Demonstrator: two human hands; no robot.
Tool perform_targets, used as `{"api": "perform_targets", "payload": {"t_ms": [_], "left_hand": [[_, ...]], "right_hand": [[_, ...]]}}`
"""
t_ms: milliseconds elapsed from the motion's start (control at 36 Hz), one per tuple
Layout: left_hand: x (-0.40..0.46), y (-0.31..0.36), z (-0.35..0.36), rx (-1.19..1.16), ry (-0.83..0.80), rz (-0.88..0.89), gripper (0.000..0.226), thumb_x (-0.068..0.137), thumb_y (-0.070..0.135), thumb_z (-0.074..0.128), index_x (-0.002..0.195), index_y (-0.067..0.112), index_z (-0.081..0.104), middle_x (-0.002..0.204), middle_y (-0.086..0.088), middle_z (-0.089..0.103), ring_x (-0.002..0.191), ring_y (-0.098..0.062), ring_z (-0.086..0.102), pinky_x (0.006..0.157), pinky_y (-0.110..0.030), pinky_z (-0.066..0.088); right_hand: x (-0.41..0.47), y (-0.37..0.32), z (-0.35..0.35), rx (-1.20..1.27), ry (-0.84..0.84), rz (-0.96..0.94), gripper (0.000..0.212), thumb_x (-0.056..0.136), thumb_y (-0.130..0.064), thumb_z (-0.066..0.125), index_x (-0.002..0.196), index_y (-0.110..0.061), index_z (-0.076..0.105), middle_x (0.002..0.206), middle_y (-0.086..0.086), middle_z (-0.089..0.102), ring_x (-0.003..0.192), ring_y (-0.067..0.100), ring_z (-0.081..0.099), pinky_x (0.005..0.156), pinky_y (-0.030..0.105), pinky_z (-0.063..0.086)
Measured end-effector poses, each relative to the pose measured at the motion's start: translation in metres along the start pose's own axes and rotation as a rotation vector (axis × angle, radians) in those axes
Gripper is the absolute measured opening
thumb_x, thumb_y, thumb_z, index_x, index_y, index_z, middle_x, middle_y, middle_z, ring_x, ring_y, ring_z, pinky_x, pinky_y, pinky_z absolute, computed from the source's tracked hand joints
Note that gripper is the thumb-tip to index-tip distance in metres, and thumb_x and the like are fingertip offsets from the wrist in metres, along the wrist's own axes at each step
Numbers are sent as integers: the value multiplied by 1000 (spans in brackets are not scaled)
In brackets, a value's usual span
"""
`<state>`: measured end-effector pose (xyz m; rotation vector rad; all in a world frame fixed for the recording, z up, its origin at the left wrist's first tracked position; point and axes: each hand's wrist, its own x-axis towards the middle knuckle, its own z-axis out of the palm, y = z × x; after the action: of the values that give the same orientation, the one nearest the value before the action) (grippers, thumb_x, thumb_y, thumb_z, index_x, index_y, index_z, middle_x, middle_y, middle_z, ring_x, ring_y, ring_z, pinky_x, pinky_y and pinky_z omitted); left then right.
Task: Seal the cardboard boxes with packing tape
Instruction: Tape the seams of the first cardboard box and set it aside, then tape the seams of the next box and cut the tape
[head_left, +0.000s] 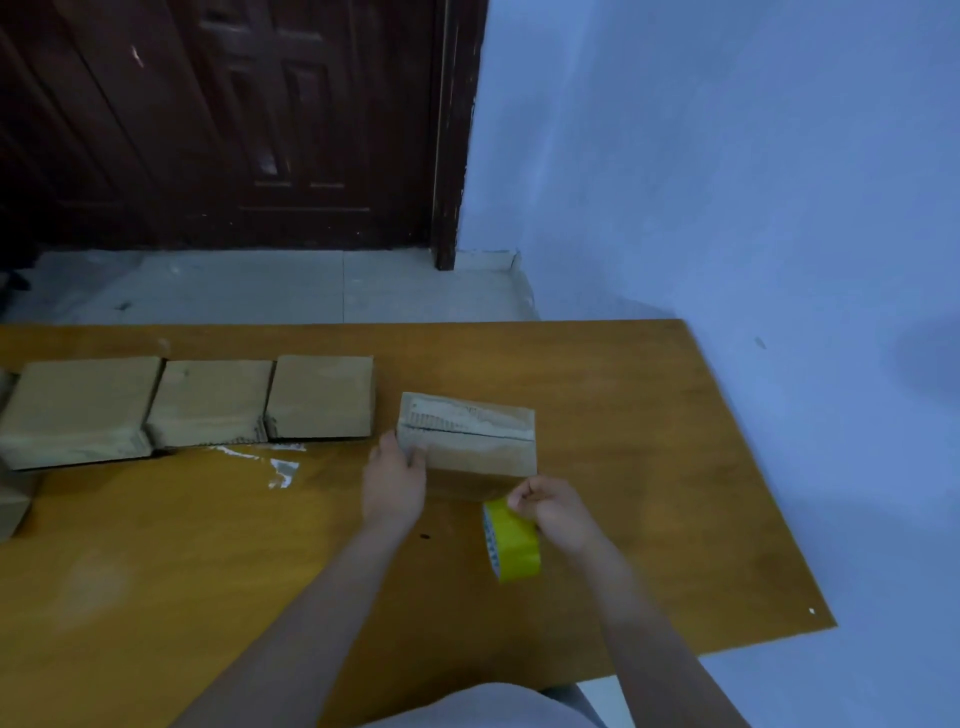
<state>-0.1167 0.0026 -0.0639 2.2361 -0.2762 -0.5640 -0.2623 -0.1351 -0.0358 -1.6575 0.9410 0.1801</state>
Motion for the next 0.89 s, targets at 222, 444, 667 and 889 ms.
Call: {"api": "perform_targets", "payload": {"t_ms": [222,444,667,889], "left_hand": [[29,56,28,14,-54,70,40,100,35,44,125,4,44,121,-15,51,99,-30,55,68,-35,46],[75,111,51,-14,-27,10,41,101,33,43,128,3,39,123,-17,54,102,-31,55,67,-31,39],[127,125,67,48,-17,-126,39,101,30,41,128,2,39,126,-21,53,110,-38,54,77,-38,42],[143,118,66,82,-39,-141,44,99,39,42,128,6,36,130,-17,48,110,-38,53,84,-44,46]], "right_hand": [[32,-17,-58,94,81,6,24,88,-4,56,69,-18,59,76,-3,59,80,19,54,74,29,39],[98,-56,-118,-6,75,-80,22,88,-5,59,69,-17,59,79,-1,56,75,12,49,62,24,35],[158,-80,-129,-69,-15,-58,29,87,2,57,64,-15,55,79,-1,52,68,7,46,58,19,35],[174,-54,-131,-26,9,13,26,90,-3,56,69,-18,57,79,-2,57,80,18,54,70,27,40]]}}
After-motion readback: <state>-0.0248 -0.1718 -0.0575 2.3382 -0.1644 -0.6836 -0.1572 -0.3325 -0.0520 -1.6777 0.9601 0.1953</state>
